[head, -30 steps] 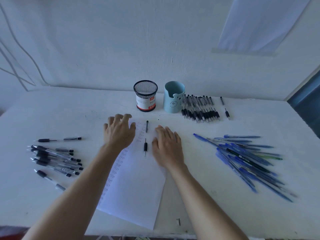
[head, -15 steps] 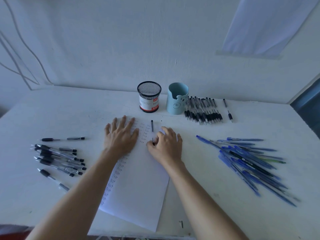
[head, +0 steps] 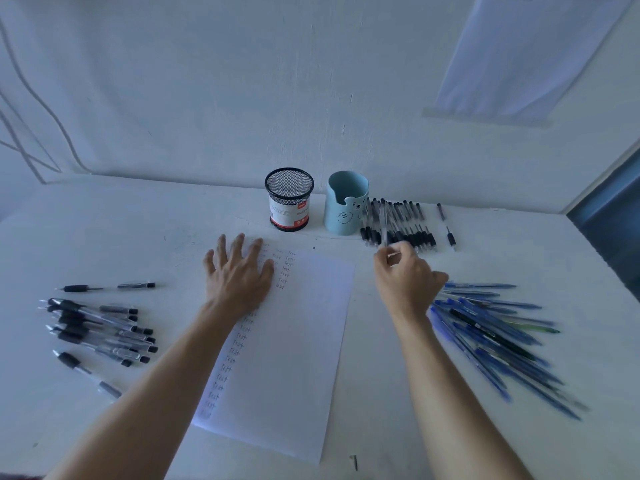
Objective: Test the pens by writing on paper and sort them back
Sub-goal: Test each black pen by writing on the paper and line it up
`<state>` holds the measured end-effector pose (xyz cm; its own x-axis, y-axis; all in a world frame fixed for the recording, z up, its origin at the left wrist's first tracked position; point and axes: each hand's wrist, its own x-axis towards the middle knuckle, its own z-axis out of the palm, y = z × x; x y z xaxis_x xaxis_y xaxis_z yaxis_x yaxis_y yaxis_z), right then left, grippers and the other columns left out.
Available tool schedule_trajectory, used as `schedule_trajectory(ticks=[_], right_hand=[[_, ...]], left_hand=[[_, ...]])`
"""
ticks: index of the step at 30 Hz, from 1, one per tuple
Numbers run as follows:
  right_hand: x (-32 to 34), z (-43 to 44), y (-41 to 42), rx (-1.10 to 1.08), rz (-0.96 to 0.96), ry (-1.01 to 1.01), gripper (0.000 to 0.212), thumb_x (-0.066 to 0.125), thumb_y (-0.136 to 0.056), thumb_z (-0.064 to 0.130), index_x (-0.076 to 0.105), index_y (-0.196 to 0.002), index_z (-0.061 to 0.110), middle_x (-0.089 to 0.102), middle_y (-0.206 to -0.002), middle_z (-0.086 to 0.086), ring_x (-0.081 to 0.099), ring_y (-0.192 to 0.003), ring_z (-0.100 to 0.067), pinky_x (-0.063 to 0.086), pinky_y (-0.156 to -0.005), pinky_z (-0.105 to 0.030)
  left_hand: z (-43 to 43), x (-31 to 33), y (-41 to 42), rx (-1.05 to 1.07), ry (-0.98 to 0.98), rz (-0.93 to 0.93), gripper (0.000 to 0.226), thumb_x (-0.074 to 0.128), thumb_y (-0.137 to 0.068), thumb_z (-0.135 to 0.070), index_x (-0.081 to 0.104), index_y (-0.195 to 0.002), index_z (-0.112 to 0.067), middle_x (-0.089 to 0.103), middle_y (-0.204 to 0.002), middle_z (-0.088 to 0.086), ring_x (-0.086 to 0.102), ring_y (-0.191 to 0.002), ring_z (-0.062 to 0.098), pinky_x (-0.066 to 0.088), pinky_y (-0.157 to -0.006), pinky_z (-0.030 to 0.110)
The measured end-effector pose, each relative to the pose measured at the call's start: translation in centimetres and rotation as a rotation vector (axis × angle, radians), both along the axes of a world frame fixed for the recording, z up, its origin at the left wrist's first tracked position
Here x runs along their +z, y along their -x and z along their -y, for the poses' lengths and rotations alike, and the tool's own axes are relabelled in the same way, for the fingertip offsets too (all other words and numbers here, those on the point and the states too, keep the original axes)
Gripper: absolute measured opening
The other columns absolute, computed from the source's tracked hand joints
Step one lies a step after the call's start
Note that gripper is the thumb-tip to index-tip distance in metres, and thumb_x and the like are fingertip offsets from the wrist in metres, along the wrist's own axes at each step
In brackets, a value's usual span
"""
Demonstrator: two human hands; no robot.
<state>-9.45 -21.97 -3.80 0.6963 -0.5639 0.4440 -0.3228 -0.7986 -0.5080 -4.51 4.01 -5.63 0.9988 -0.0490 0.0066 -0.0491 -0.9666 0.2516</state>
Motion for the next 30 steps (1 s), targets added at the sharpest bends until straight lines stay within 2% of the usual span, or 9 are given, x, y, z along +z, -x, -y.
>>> schedule_trajectory(ticks=[3,8,11,15,18,23,26,30], right_hand=[[1.1,2.2,-2.0,-0.101,-0.039,-0.015,0.026,0.054,-0.094,0.042,0.066,-0.084,0.022,0.066,-0.07,0.001,0.055,-0.07,-0.025,0.017,-0.071,-0.036],[1.9,4.9,-4.8,-0.191,-0.157,-0.069,0.025,0.054,-0.094,0.041,0.07,-0.092,0.023,0.069,-0.088,-0.002,0.059,-0.092,-0.029,0.02,-0.077,-0.039],[1.7,5.9,-5.8,-0.194,-0.237,-0.089,0.024,0.055,-0.094,0.041,0.072,-0.094,0.023,0.07,-0.094,-0.001,0.059,-0.095,-0.029,0.024,-0.082,-0.04],[1.2,6.4,-6.5,-0.18,-0.315,-0.102,0.025,0.056,-0.092,0.044,0.072,-0.091,0.024,0.07,-0.091,-0.001,0.059,-0.096,-0.028,0.027,-0.085,-0.041],[1.2,6.4,-6.5,-0.173,-0.307,-0.108,0.031,0.051,-0.091,0.048,0.072,-0.094,0.025,0.069,-0.091,-0.001,0.057,-0.099,-0.028,0.028,-0.087,-0.042],[1.5,5.6,-5.8,-0.16,-0.274,-0.121,0.034,0.05,-0.092,0.046,0.07,-0.105,0.022,0.067,-0.104,-0.003,0.055,-0.106,-0.029,0.029,-0.091,-0.042],[2.1,4.2,-5.0,-0.129,-0.198,-0.156,0.029,0.054,-0.091,0.042,0.067,-0.106,0.022,0.066,-0.108,-0.001,0.056,-0.104,-0.027,0.026,-0.086,-0.039],[2.6,0.6,-3.4,-0.027,-0.094,-0.169,0.017,0.058,-0.087,0.035,0.067,-0.097,0.025,0.066,-0.101,0.005,0.059,-0.095,-0.023,0.026,-0.08,-0.035]], left_hand=[[0.4,0.0,-0.3,-0.018,0.006,0.009,0.057,0.029,-0.1,-0.055,0.027,-0.153,-0.033,0.018,-0.164,0.001,0.001,-0.153,0.028,0.003,-0.12,0.048],[0.4,-0.2,-0.5,-0.013,0.018,0.027,0.055,0.03,-0.099,-0.055,0.029,-0.15,-0.035,0.023,-0.161,0.0,0.008,-0.151,0.027,0.008,-0.119,0.047],[0.4,-0.3,-0.4,-0.012,0.024,0.035,0.054,0.03,-0.099,-0.055,0.03,-0.149,-0.034,0.024,-0.161,0.0,0.01,-0.15,0.026,0.008,-0.118,0.047],[0.4,-0.3,-0.5,-0.012,0.017,0.037,0.055,0.03,-0.098,-0.055,0.03,-0.149,-0.034,0.024,-0.161,0.0,0.011,-0.15,0.025,0.009,-0.118,0.048],[0.4,-0.4,-0.5,-0.012,0.014,0.039,0.055,0.03,-0.098,-0.056,0.03,-0.149,-0.034,0.024,-0.161,-0.001,0.012,-0.149,0.024,0.009,-0.118,0.048],[0.4,-0.3,-0.4,-0.007,0.007,0.039,0.055,0.031,-0.098,-0.055,0.031,-0.148,-0.034,0.025,-0.16,-0.001,0.013,-0.149,0.025,0.01,-0.117,0.048],[0.5,-0.1,-0.4,-0.002,0.015,0.041,0.055,0.032,-0.098,-0.056,0.031,-0.149,-0.035,0.026,-0.16,-0.001,0.014,-0.149,0.024,0.01,-0.118,0.048],[0.3,0.0,-0.3,0.024,0.054,0.02,0.059,0.036,-0.097,-0.057,0.033,-0.15,-0.033,0.027,-0.161,-0.003,0.013,-0.15,0.022,0.008,-0.119,0.045]])
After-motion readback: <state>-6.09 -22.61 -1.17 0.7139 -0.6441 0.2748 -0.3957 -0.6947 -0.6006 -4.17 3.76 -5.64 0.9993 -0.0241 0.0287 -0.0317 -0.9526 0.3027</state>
